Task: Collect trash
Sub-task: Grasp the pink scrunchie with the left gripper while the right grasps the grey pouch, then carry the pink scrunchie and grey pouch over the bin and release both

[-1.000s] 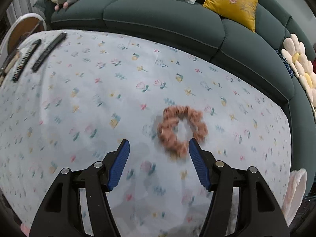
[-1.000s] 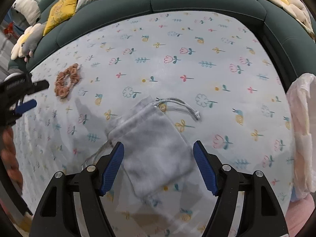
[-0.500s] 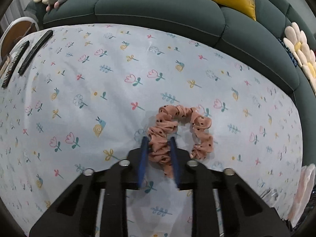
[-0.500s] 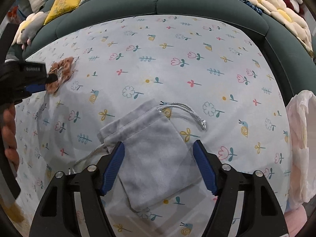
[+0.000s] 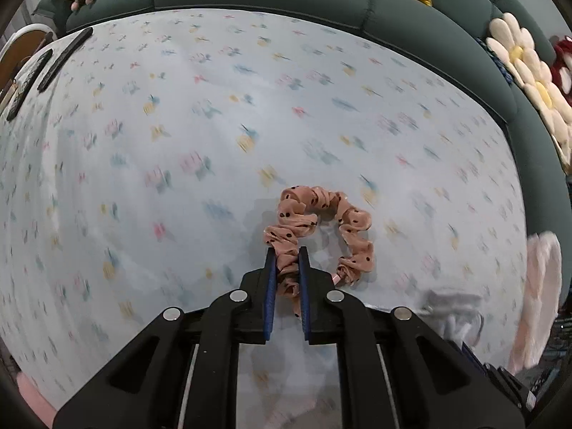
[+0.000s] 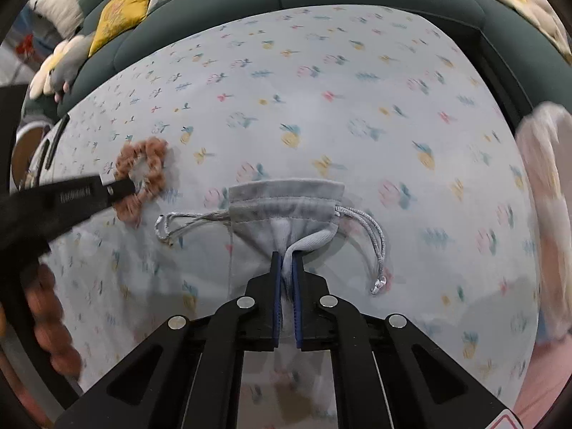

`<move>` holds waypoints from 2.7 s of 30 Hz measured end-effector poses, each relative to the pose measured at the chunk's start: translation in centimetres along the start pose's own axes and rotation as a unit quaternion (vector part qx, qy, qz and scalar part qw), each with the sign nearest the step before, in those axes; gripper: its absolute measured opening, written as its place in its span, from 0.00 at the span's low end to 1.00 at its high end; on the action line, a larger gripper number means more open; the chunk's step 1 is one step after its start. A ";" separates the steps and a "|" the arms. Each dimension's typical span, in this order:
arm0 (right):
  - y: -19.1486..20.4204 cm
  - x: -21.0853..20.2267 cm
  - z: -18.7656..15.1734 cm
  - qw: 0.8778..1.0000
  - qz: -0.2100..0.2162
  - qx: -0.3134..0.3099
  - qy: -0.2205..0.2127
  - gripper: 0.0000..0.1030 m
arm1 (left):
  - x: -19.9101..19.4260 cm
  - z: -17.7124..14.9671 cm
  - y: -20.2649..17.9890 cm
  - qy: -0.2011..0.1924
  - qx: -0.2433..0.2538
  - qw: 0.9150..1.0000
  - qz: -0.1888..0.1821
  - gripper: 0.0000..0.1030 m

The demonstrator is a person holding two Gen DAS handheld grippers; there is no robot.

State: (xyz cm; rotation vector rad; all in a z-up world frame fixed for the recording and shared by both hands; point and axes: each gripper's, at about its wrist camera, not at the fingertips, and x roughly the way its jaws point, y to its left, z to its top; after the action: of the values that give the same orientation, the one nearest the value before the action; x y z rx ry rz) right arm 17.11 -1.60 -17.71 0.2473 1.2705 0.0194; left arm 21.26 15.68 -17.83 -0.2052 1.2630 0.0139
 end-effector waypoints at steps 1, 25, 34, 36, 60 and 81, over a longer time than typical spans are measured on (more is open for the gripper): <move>-0.5 -0.7 -0.4 1.000 0.001 0.003 -0.005 0.05 | -0.5 -0.6 -0.6 -0.001 0.005 1.000 -0.003 0.11; -17.9 -18.7 -0.7 0.971 0.005 0.126 -0.201 0.05 | -12.9 -7.1 -22.6 -0.093 0.179 0.976 -0.086 0.11; -24.3 -23.4 -1.0 0.953 -0.010 0.166 -0.252 0.05 | -15.3 -8.8 -30.4 -0.111 0.241 0.957 -0.120 0.11; -25.2 -24.0 -1.2 0.950 -0.013 0.172 -0.259 0.05 | -15.6 -9.2 -31.7 -0.114 0.249 0.954 -0.122 0.11; -30.2 -25.2 -1.9 0.937 -0.024 0.212 -0.278 0.05 | -15.9 -9.5 -37.2 -0.105 0.272 0.943 -0.158 0.29; -30.0 -24.5 -0.9 0.942 -0.022 0.204 -0.265 0.08 | -15.0 -8.9 -36.7 -0.102 0.263 0.948 -0.145 0.33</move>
State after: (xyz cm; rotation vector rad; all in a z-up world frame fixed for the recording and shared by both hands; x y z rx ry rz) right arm 5.33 -34.32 -0.72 0.5420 0.7283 -0.3339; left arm 12.79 -20.22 -0.86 0.0748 0.9810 -0.5392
